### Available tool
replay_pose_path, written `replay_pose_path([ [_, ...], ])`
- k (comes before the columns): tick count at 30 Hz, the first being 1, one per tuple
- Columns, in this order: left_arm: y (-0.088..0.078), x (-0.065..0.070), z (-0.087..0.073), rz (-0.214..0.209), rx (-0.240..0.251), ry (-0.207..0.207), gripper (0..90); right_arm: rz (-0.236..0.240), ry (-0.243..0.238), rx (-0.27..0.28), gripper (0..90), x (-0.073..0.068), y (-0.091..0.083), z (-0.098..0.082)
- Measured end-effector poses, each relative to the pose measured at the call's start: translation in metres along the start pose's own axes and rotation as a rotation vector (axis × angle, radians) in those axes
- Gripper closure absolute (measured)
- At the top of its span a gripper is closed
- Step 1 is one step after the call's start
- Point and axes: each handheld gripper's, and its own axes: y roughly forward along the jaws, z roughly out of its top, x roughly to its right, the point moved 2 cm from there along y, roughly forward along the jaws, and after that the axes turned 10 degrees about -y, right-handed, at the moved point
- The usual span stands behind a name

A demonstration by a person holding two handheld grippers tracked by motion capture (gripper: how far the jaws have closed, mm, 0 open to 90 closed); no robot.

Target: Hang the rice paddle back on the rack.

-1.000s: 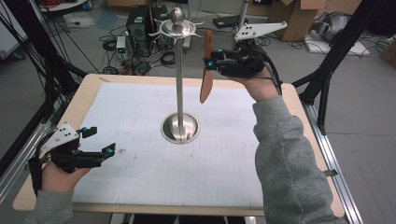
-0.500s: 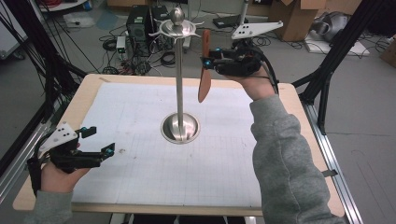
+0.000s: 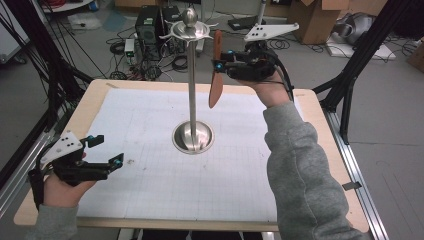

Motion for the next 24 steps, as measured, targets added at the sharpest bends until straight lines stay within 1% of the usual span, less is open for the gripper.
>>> replay_pose_path([
  [5,0.0012,0.0001,-0.0007,-0.001,-0.005,0.004,9.7,-0.002,0.003,0.002,64.7,-0.0004,0.0016,0.0002],
  [10,0.0008,-0.0005,-0.0009,0.001,-0.007,0.005,9.7,-0.002,-0.005,0.008,64.7,-0.0001,0.0021,0.0003],
  [21,-0.0004,-0.0036,-0.0019,0.005,-0.004,-0.005,9.8,0.005,0.001,0.004,64.7,-0.0006,0.0055,-0.0003],
  [24,-0.0004,-0.0041,-0.0022,0.006,-0.009,-0.003,9.7,0.004,-0.004,0.005,64.7,-0.0003,0.0064,-0.0005],
])
